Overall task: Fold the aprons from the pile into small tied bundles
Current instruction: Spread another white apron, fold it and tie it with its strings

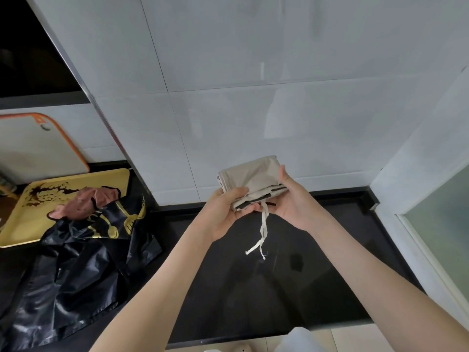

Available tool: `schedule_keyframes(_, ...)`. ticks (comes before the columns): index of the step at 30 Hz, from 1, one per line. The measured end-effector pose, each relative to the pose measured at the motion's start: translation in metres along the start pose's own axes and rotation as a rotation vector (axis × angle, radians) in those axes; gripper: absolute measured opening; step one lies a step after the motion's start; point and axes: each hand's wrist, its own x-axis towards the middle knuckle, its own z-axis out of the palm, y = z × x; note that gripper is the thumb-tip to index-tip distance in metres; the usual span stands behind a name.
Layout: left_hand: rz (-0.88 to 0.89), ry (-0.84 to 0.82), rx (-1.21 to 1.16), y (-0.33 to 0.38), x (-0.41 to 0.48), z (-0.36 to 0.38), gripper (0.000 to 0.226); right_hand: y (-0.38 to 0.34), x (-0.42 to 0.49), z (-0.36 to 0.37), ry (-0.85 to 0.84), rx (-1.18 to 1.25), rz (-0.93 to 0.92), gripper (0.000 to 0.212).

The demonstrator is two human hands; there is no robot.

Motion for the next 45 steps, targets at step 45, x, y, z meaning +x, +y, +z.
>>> schedule_keyframes(45, 0.396, 0.121, 0.384, -0.022, 0.017, 0.009, 0.028, -0.031, -0.037, -0.011, 0.130, -0.428, 0.040, 0.032)
